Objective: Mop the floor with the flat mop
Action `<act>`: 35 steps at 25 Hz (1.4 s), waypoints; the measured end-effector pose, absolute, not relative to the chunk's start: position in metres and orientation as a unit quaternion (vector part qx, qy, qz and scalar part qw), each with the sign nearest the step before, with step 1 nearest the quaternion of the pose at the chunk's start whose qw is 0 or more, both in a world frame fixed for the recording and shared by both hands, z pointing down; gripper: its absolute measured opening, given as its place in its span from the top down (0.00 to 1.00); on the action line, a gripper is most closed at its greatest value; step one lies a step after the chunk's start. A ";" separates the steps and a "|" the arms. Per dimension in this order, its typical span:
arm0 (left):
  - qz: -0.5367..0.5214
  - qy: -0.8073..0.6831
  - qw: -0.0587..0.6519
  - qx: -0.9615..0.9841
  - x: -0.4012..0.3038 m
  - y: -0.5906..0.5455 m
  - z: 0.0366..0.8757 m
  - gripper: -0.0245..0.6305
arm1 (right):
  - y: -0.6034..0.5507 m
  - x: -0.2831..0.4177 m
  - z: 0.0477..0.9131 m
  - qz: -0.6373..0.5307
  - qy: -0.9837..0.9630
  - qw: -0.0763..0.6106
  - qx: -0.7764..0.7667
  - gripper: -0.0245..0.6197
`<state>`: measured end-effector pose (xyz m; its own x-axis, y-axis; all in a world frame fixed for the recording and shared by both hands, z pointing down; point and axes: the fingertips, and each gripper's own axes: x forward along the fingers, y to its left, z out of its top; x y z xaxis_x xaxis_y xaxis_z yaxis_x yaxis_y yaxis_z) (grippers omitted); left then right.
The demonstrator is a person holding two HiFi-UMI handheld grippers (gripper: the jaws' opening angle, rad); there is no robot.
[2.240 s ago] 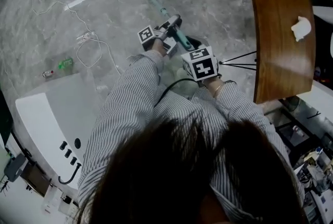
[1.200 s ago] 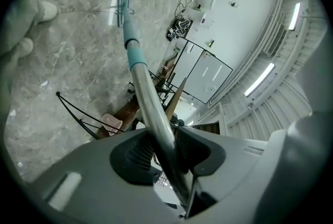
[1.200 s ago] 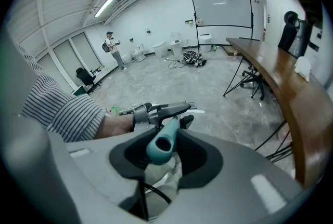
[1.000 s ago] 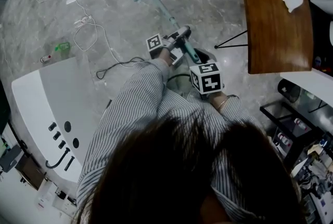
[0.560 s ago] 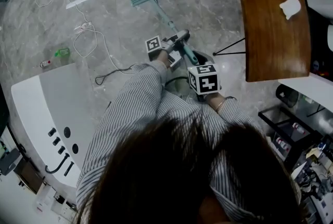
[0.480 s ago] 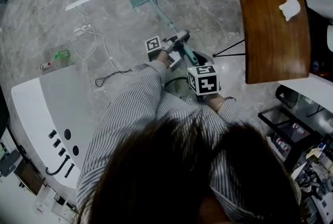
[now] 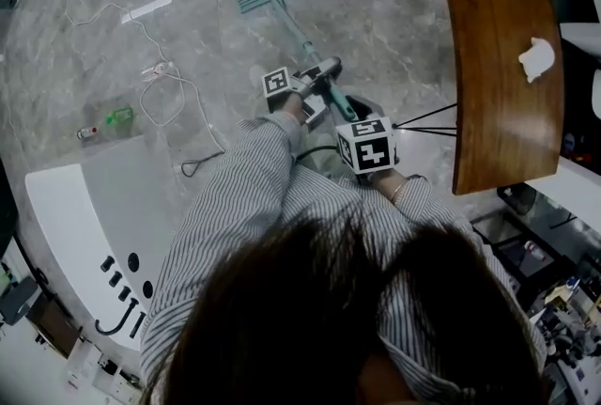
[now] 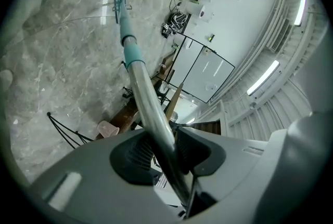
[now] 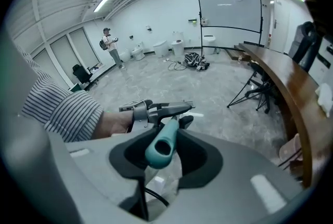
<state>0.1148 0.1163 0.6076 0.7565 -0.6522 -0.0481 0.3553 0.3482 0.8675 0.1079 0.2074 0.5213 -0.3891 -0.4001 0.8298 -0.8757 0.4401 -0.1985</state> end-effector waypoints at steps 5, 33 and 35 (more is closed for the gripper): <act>-0.292 -0.144 0.814 0.480 0.068 0.031 0.600 0.76 | 0.120 0.058 0.513 0.331 -0.758 0.351 0.438 0.78; -0.259 -0.167 0.815 0.492 -0.142 -0.439 0.628 0.77 | -0.343 -0.165 0.545 0.315 -0.780 0.374 0.391 0.75; -0.264 -0.170 0.814 0.488 -0.151 -0.481 0.627 0.77 | -0.386 -0.173 0.543 0.318 -0.782 0.370 0.388 0.75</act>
<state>-0.1510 -0.4810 0.6266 0.8029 -0.5959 0.0196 0.2631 0.3837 0.8852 -0.1729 -0.3859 0.5429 -0.4253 -0.3715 0.8253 -0.8416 0.4976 -0.2097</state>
